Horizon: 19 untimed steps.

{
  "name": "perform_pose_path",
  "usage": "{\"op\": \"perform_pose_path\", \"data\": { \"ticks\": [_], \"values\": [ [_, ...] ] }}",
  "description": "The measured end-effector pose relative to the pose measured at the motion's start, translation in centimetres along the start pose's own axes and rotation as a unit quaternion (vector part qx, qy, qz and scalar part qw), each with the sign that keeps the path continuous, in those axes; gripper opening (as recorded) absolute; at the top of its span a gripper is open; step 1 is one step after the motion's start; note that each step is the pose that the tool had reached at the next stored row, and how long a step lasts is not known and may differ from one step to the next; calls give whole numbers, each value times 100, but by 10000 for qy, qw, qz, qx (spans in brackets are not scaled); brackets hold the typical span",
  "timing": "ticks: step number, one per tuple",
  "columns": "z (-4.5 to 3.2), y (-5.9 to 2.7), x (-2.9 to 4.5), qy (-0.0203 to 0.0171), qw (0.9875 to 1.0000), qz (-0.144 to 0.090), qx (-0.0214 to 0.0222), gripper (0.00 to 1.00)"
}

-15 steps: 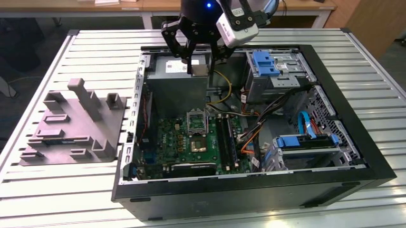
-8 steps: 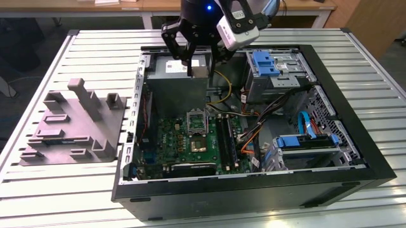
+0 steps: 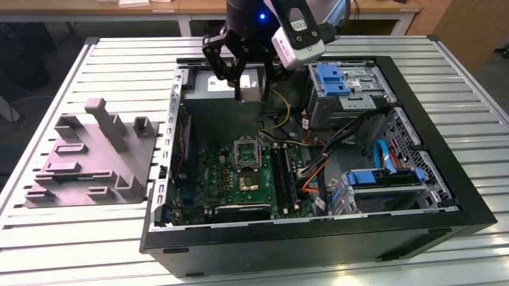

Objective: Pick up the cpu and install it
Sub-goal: 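Place the cpu into insertion slot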

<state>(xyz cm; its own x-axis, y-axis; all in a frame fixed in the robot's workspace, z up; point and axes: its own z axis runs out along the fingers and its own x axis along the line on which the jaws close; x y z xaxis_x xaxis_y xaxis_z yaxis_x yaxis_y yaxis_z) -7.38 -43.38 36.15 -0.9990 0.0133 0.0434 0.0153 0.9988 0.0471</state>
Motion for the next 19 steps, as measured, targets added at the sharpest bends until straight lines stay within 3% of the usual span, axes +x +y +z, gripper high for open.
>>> {"op": "perform_pose_path", "data": {
  "ticks": [8,19],
  "values": [
    [65,-5,18,10,10000,0,3,47],
    [80,-41,16,12,10000,-2,5,47]
  ]
}}
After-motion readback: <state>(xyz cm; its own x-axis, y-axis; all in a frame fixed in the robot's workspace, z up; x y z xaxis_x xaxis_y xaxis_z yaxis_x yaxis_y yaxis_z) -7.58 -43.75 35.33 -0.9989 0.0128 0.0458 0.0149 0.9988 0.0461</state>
